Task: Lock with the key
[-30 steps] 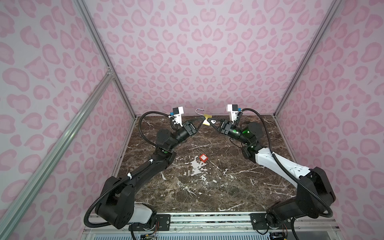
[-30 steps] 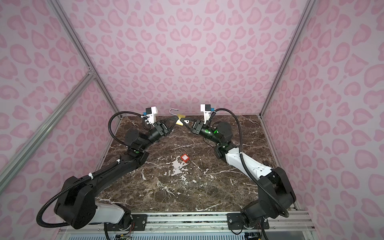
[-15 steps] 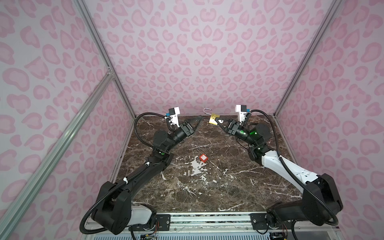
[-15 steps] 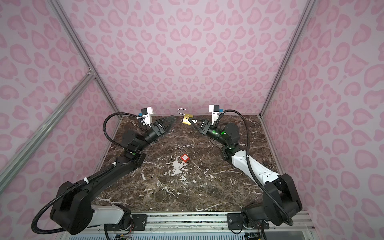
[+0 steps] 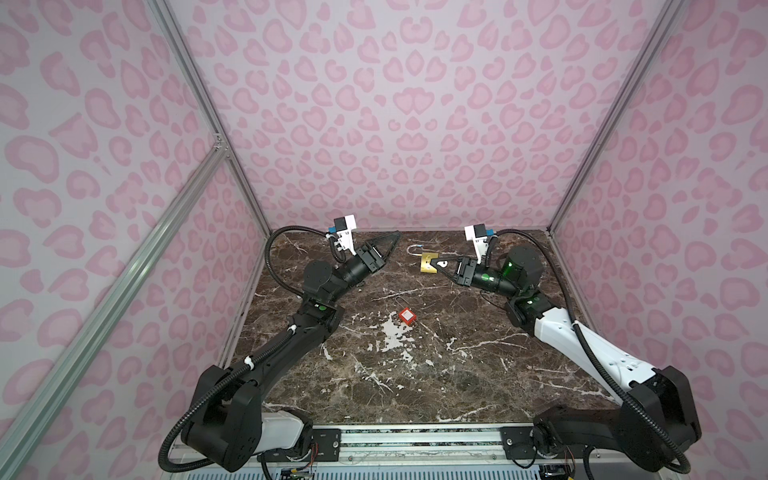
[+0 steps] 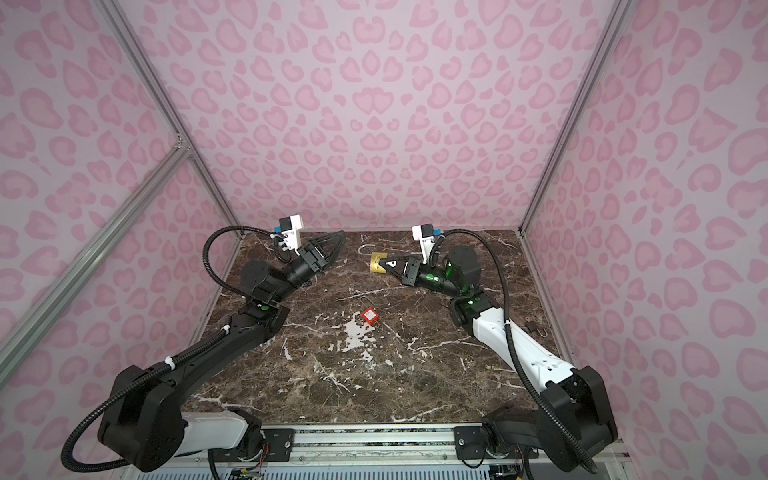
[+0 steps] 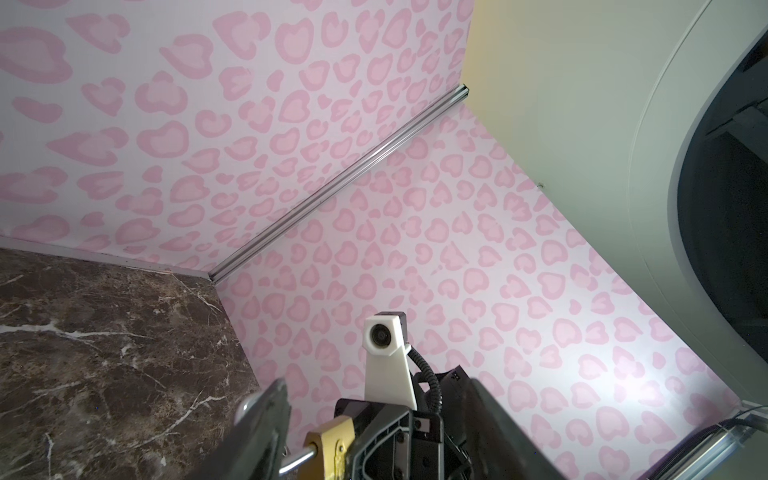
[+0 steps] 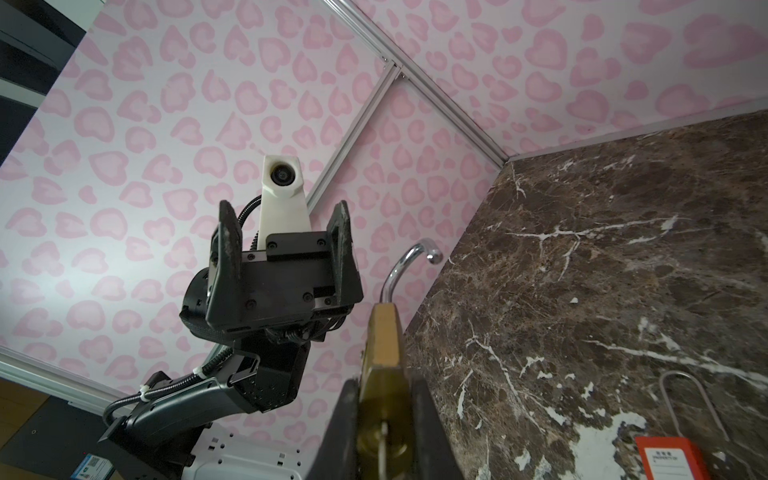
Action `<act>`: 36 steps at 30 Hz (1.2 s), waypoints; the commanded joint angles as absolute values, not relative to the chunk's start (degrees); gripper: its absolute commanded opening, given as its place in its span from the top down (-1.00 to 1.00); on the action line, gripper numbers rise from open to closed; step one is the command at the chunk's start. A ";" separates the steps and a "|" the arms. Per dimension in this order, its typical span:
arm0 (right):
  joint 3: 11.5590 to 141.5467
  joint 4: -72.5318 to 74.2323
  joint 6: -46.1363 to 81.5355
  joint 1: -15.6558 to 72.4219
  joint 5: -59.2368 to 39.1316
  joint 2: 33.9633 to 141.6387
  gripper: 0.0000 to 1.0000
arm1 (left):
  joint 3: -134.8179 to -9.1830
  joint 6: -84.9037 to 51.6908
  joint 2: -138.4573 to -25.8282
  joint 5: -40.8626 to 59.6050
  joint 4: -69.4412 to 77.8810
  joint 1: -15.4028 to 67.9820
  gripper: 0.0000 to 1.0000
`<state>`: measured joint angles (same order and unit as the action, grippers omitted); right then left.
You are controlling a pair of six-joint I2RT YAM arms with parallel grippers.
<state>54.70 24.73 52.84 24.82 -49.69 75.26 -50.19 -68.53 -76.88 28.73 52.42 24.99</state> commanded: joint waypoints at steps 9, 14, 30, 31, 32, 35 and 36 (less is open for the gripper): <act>59.02 33.19 55.87 26.59 -53.45 79.18 1.00 | -50.54 -70.62 -78.77 29.56 55.90 25.49 -0.35; 60.50 35.10 57.19 26.45 -53.40 80.40 1.00 | -50.39 -70.58 -78.84 29.79 55.88 25.66 -0.36; 61.01 39.82 60.88 25.40 -52.80 81.84 1.00 | -50.18 -70.67 -78.99 29.88 55.90 25.93 0.68; 60.93 39.88 61.04 25.41 -52.92 81.88 1.00 | -50.14 -70.73 -79.08 29.96 55.98 25.95 0.76; 60.68 40.31 61.25 25.27 -52.85 81.85 1.00 | -50.17 -70.68 -79.10 29.98 56.07 25.95 0.82; 59.95 42.60 63.24 25.27 -52.71 82.21 1.00 | -50.15 -70.56 -79.10 29.97 56.07 26.04 0.90; 59.79 43.55 64.12 25.32 -52.70 82.39 1.00 | -50.20 -70.43 -79.06 30.00 56.08 26.06 0.92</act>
